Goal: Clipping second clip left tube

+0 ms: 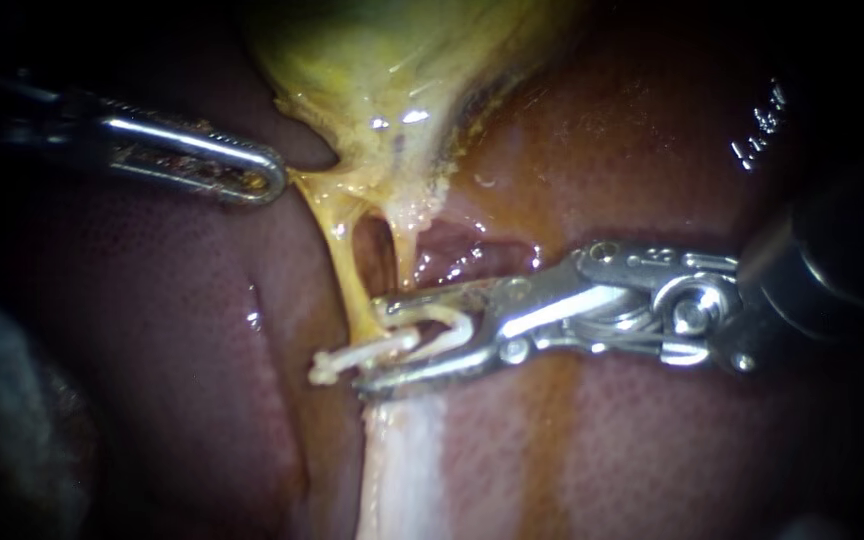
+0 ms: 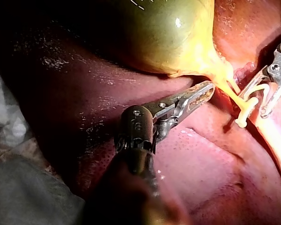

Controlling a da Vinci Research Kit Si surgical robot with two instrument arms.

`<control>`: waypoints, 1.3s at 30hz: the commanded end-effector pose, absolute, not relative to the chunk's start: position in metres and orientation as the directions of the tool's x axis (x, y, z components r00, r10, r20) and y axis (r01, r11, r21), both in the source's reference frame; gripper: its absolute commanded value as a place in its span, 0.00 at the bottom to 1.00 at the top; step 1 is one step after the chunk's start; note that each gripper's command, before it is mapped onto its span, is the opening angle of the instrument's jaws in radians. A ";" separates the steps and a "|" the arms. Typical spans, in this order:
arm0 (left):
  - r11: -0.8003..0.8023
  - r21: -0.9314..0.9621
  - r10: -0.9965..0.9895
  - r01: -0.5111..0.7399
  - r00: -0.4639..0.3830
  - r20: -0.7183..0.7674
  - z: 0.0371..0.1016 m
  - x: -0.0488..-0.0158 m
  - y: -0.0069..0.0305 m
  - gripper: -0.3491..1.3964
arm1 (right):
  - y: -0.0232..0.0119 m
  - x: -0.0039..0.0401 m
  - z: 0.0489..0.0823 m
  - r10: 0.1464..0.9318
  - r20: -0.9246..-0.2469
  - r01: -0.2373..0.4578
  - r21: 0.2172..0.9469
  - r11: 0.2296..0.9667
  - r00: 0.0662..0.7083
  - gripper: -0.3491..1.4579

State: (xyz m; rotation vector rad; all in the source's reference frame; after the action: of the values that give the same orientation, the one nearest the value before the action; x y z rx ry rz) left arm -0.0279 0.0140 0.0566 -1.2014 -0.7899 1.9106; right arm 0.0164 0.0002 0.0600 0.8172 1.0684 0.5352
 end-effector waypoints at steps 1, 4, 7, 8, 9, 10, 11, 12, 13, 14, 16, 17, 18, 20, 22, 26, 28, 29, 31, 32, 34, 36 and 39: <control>-0.542 -0.800 0.832 -0.258 -0.294 -0.470 0.0566 -0.0279 0.0140 0.00 | 0.0002 0.0168 0.0600 0.734 -0.548 -0.004 0.800 0.600 0.401 0.44; -0.542 -0.800 0.832 -0.258 -0.294 -0.470 0.0566 -0.0279 0.0140 0.00 | 0.0003 0.0176 0.0603 0.734 -0.549 -0.008 0.799 0.601 0.400 0.44; -0.542 -0.800 0.832 -0.258 -0.294 -0.470 0.0566 -0.0279 0.0140 0.00 | 0.0001 0.0182 0.0607 0.736 -0.545 -0.009 0.801 0.598 0.401 0.44; -0.542 -0.800 0.832 -0.258 -0.294 -0.470 0.0566 -0.0279 0.0140 0.00 | 0.0000 0.0183 0.0608 0.736 -0.546 -0.009 0.801 0.599 0.402 0.44; -0.542 -0.800 0.832 -0.258 -0.294 -0.470 0.0566 -0.0279 0.0140 0.00 | -0.0001 0.0185 0.0610 0.738 -0.541 -0.009 0.804 0.595 0.403 0.44; -0.542 -0.800 0.832 -0.258 -0.294 -0.470 0.0566 -0.0279 0.0140 0.00 | -0.0002 0.0186 0.0611 0.738 -0.542 -0.010 0.804 0.595 0.403 0.44; -0.542 -0.800 0.832 -0.258 -0.294 -0.470 0.0566 -0.0280 0.0140 0.00 | -0.0002 0.0187 0.0611 0.737 -0.541 -0.008 0.804 0.595 0.405 0.44; -0.543 -0.799 0.832 -0.258 -0.294 -0.470 0.0566 -0.0280 0.0140 0.00 | -0.0002 0.0189 0.0612 0.736 -0.541 -0.010 0.803 0.595 0.407 0.44; -0.543 -0.799 0.832 -0.258 -0.294 -0.470 0.0566 -0.0280 0.0139 0.00 | -0.0002 0.0191 0.0612 0.736 -0.540 -0.008 0.804 0.595 0.408 0.44; -0.543 -0.799 0.832 -0.258 -0.294 -0.470 0.0566 -0.0280 0.0139 0.00 | -0.0002 0.0193 0.0612 0.737 -0.540 -0.005 0.805 0.593 0.406 0.44; -0.543 -0.799 0.832 -0.259 -0.294 -0.470 0.0567 -0.0280 0.0139 0.00 | -0.0002 0.0197 0.0611 0.739 -0.541 0.002 0.807 0.590 0.402 0.44; -0.543 -0.799 0.832 -0.259 -0.294 -0.470 0.0567 -0.0281 0.0139 0.00 | -0.0003 0.0199 0.0610 0.740 -0.542 0.005 0.808 0.589 0.397 0.44; -0.543 -0.799 0.832 -0.259 -0.294 -0.470 0.0568 -0.0281 0.0139 0.00 | -0.0003 0.0200 0.0609 0.741 -0.543 0.010 0.809 0.587 0.394 0.44; -0.543 -0.798 0.832 -0.259 -0.294 -0.471 0.0568 -0.0281 0.0139 0.00 | -0.0004 0.0204 0.0608 0.744 -0.546 0.018 0.811 0.585 0.386 0.44; -0.544 -0.798 0.832 -0.260 -0.294 -0.471 0.0569 -0.0282 0.0139 0.00 | -0.0005 0.0207 0.0606 0.743 -0.547 0.024 0.811 0.585 0.386 0.44; -0.544 -0.798 0.832 -0.260 -0.294 -0.471 0.0569 -0.0282 0.0138 0.00 | -0.0007 0.0209 0.0602 0.750 -0.552 0.042 0.814 0.579 0.364 0.45; -0.544 -0.798 0.832 -0.260 -0.294 -0.471 0.0569 -0.0282 0.0138 0.00 | -0.0007 0.0210 0.0598 0.752 -0.552 0.046 0.815 0.577 0.360 0.45; -0.544 -0.798 0.832 -0.260 -0.294 -0.471 0.0569 -0.0282 0.0138 0.00 | -0.0006 0.0210 0.0596 0.754 -0.553 0.050 0.816 0.575 0.355 0.45; -0.544 -0.798 0.832 -0.260 -0.294 -0.471 0.0569 -0.0282 0.0138 0.00 | -0.0007 0.0210 0.0592 0.755 -0.553 0.055 0.818 0.573 0.351 0.45; -0.544 -0.798 0.832 -0.260 -0.294 -0.471 0.0569 -0.0282 0.0138 0.00 | -0.0007 0.0210 0.0589 0.756 -0.553 0.063 0.819 0.570 0.349 0.45; -0.544 -0.798 0.832 -0.260 -0.294 -0.471 0.0569 -0.0281 0.0138 0.00 | -0.0008 0.0210 0.0582 0.758 -0.554 0.079 0.821 0.565 0.344 0.45; -0.544 -0.798 0.832 -0.260 -0.294 -0.471 0.0569 -0.0281 0.0138 0.00 | -0.0010 0.0210 0.0574 0.759 -0.556 0.101 0.823 0.559 0.340 0.45; -0.544 -0.798 0.832 -0.259 -0.294 -0.471 0.0569 -0.0281 0.0138 0.00 | -0.0013 0.0211 0.0563 0.766 -0.549 0.122 0.831 0.543 0.335 0.45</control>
State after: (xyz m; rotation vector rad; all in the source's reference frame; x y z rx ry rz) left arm -0.0281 0.0138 0.0569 -1.2011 -0.7860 1.9118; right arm 0.0212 -0.0015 0.0558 0.9406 1.1840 0.5070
